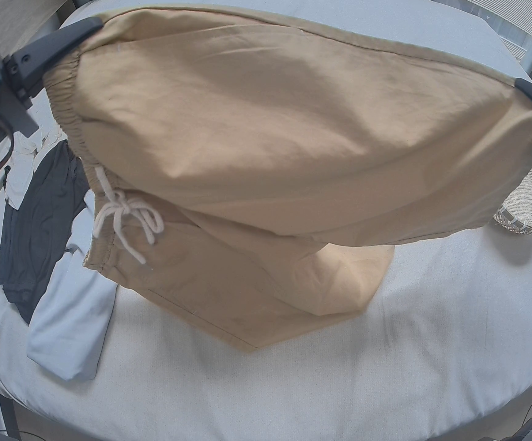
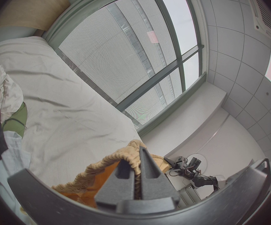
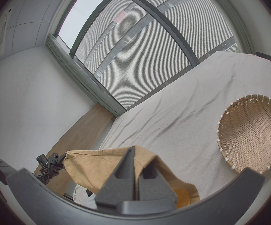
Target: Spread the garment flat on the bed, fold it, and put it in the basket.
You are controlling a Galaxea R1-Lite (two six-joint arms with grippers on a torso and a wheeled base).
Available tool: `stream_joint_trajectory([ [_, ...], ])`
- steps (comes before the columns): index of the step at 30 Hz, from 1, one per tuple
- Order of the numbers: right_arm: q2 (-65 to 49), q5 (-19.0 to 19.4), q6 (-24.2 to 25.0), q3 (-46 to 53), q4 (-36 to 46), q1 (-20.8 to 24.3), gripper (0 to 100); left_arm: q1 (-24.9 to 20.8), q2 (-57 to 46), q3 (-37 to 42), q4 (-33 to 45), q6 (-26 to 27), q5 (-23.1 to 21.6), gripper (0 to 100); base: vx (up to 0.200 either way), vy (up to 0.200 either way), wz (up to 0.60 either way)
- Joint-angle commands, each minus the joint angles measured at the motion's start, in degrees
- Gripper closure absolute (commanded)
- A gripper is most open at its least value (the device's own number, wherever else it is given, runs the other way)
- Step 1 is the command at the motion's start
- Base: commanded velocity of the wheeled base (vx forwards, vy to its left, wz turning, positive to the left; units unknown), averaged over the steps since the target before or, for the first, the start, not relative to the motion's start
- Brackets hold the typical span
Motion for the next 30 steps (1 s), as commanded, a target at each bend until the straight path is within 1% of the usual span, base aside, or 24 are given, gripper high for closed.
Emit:
stream_joint_trajectory([
  [1,7.2,0.1,0.0,-2.9,-0.8,-1.9,100,1.1,8.4,-4.7,-0.6,-0.1,0.0,100,0.0,0.0,0.0],
  [4,9.6,0.1,0.1,-4.1,-1.2,-2.5,100,1.2,10.6,-6.9,-0.6,-0.1,0.2,100,0.0,0.0,0.0],
  [5,11.5,0.1,0.1,-4.7,-2.3,-2.6,100,2.0,12.5,-8.7,-0.6,-0.1,0.3,100,0.0,0.0,0.0],
  [9,14.7,0.0,0.1,-6.5,-4.0,-2.6,100,2.7,16.0,-11.8,-1.0,-0.1,0.3,100,0.0,0.0,0.0],
  [15,18.9,0.0,0.4,-10.8,-4.0,-2.6,100,4.9,21.7,-18.3,-2.1,-0.1,0.3,100,0.0,0.0,0.0],
  [25,26.2,-0.2,0.4,-15.9,-4.1,-2.7,100,7.9,28.6,-24.0,-2.7,-0.1,-0.2,100,0.0,0.0,0.0],
  [27,28.5,-0.7,0.4,-18.1,-4.2,-2.6,100,8.4,31.1,-26.9,-2.5,-0.1,-0.2,100,0.0,0.0,0.0],
  [28,28.5,-0.7,0.4,-18.1,-4.2,-2.6,100,8.4,31.1,-26.9,-2.5,-0.1,-0.2,0,0.0,0.0,0.0],
  [30,31.3,-1.6,0.4,-20.8,-5.2,-2.5,100,9.1,34.1,-30.9,-1.8,-0.5,-0.2,0,0.0,0.0,0.0],
])
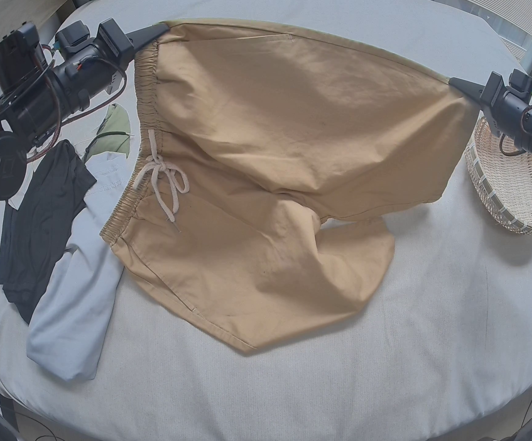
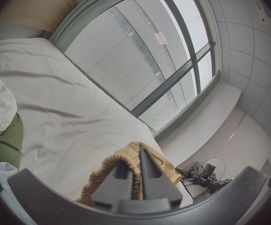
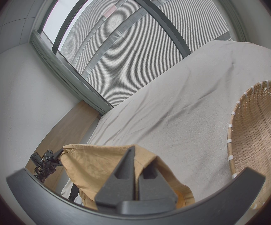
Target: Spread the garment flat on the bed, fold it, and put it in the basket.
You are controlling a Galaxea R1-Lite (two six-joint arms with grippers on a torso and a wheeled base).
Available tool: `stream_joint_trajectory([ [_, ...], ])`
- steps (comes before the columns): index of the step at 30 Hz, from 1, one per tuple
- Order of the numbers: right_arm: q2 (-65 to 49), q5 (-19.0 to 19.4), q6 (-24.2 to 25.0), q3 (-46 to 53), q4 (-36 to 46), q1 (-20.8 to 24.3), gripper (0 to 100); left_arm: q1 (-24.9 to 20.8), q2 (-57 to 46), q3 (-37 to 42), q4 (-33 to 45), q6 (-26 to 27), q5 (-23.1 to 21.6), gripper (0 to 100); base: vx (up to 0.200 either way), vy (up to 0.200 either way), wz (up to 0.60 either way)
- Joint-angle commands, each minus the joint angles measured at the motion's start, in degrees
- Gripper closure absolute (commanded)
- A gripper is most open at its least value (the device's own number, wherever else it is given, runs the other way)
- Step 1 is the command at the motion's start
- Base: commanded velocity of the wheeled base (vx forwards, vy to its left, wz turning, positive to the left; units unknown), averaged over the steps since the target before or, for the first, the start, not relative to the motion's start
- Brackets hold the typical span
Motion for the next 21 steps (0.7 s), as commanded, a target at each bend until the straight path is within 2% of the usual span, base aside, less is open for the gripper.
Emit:
stream_joint_trajectory([
  [1,6.4,-1.0,0.1,-4.6,-1.7,0.2,0,1.4,6.9,-6.6,0.9,-1.0,0.0,0,0.0,0.0,0.0],
  [6,7.9,-3.9,0.1,-3.9,-4.6,0.2,0,1.7,9.4,-11.6,3.7,-6.1,0.7,0,0.0,0.0,0.0],
  [9,6.8,-4.1,-0.1,-1.2,-4.7,0.1,0,2.2,10.6,-12.0,4.9,-5.7,1.4,0,0.0,0.0,0.0],
  [15,-2.3,-3.3,-0.4,13.8,-5.5,0.6,0,5.1,11.5,-12.3,13.2,-2.9,4.5,0,0.0,0.0,0.0],
  [21,-6.3,-1.8,-0.9,24.0,-6.7,0.6,0,7.5,8.1,-11.5,20.8,0.3,4.6,0,0.0,0.0,0.0],
])
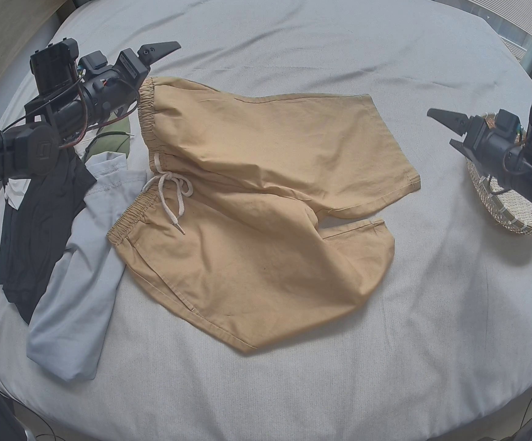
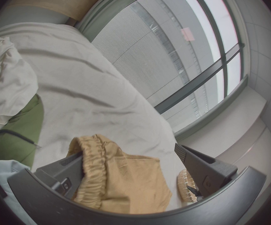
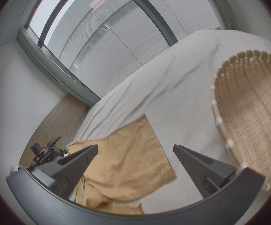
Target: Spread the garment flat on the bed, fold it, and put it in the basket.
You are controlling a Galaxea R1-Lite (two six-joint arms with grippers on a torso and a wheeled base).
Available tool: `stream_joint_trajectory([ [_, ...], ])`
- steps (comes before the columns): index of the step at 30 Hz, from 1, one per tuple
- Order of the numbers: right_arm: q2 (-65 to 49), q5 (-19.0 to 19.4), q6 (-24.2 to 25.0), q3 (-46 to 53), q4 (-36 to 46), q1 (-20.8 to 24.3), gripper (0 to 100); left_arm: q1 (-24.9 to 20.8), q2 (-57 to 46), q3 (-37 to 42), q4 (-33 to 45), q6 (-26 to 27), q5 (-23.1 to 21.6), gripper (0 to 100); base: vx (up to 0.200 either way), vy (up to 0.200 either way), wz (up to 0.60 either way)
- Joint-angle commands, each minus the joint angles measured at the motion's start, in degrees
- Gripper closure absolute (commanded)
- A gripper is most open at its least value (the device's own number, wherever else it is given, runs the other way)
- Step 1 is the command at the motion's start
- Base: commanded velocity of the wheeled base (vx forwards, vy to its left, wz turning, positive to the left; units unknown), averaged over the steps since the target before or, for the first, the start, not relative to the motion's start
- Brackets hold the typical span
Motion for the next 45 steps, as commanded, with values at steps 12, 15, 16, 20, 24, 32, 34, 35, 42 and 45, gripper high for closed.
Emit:
stream_joint_trajectory([
  [12,-2.9,2.8,0.2,22.2,-14.8,2.1,0,10.4,-12.5,18.5,3.4,6.8,-4.7,0,0.0,0.0,0.0],
  [15,-0.7,2.8,0.2,24.4,-18.2,3.2,0,12.6,-16.8,26.7,-2.2,6.4,-9.2,0,0.0,0.0,0.0],
  [16,-0.1,2.8,0.2,25.0,-19.1,3.8,0,13.1,-18.4,29.4,-3.5,6.1,-10.4,0,0.0,0.0,0.0],
  [20,2.4,2.6,0.1,26.5,-22.7,6.2,0,14.0,-24.2,39.3,-8.4,5.3,-16.7,0,0.0,0.0,0.0],
  [24,6.3,1.4,-0.1,25.8,-24.9,9.1,0,14.4,-31.4,48.4,-13.9,1.7,-23.5,0,0.0,0.0,0.0],
  [32,9.0,-1.5,-0.2,25.0,-25.9,12.0,0,13.6,-37.4,62.4,-30.6,-5.4,-32.1,0,0.0,0.0,0.0],
  [34,9.4,-1.5,-0.2,25.0,-26.0,12.1,0,13.1,-37.7,64.2,-34.2,-8.1,-32.2,0,0.0,0.0,0.0],
  [35,9.5,-1.5,-0.3,25.0,-26.0,12.3,0,12.6,-37.7,65.3,-36.9,-10.6,-32.2,0,0.0,0.0,0.0],
  [42,10.9,-1.9,-0.3,25.6,-26.0,14.0,0,12.2,-37.2,69.4,-44.3,-14.0,-32.1,0,0.0,0.0,0.0],
  [45,11.1,-2.0,-0.2,25.8,-26.0,14.8,0,12.2,-37.5,69.8,-44.4,-14.0,-32.0,0,0.0,0.0,0.0],
])
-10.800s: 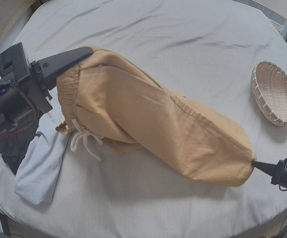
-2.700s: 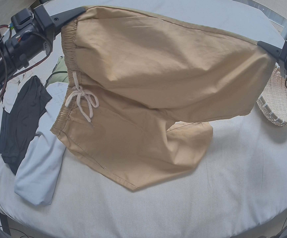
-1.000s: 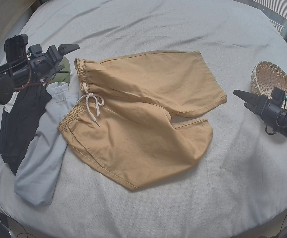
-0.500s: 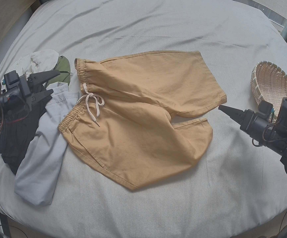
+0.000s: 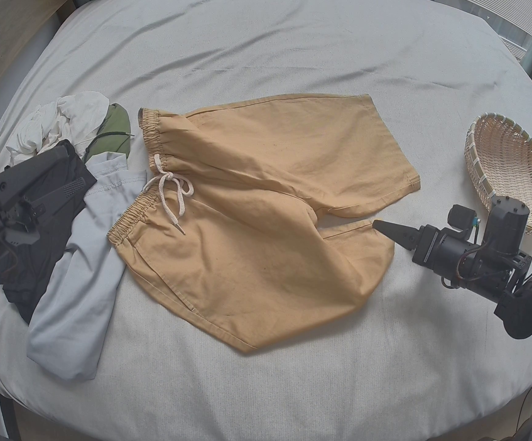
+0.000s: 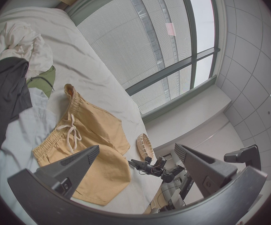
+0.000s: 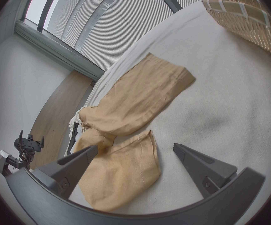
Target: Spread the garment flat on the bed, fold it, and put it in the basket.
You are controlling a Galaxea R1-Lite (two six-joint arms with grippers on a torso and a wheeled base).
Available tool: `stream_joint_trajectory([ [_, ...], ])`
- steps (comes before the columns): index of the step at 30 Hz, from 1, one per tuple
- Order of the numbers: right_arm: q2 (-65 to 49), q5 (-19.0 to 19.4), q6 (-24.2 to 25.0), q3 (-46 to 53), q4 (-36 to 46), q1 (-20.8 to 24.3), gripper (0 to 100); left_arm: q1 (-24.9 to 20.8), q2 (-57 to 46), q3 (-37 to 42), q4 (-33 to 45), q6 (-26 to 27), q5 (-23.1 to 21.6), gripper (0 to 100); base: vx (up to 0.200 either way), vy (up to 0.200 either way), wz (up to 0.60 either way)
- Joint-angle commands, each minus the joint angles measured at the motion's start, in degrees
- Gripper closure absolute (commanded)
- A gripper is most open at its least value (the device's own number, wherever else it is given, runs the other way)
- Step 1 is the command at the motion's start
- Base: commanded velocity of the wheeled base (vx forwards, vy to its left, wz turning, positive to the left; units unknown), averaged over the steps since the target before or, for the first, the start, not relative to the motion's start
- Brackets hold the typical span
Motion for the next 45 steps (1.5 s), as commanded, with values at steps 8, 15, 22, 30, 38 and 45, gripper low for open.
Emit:
stream_joint_trajectory([
  [8,3.1,-2.8,0.1,1.6,-4.3,3.2,100,0.0,-1.0,1.8,-0.3,-0.1,0.2,0,0.0,0.0,0.0],
  [15,-4.1,-3.4,-0.4,7.5,-7.3,5.2,100,0.0,-1.0,3.5,-0.4,-0.1,0.2,0,0.0,0.0,0.0],
  [22,-14.4,-3.3,-0.1,7.2,-1.1,5.4,100,0.0,-0.9,3.7,-0.4,-0.1,0.2,0,0.0,0.0,0.0],
  [30,-19.1,-3.3,0.2,2.8,4.3,4.4,100,0.0,-0.9,4.5,-0.4,-0.1,0.2,0,0.0,0.0,0.0],
  [38,-23.2,-3.1,0.2,1.0,8.0,3.7,100,0.3,-0.8,4.4,-0.4,-0.2,0.2,0,0.0,0.0,0.0],
  [45,-25.9,-2.9,0.2,0.0,11.8,4.2,100,0.2,-0.9,4.7,-0.4,-0.3,0.3,0,0.0,0.0,0.0],
])
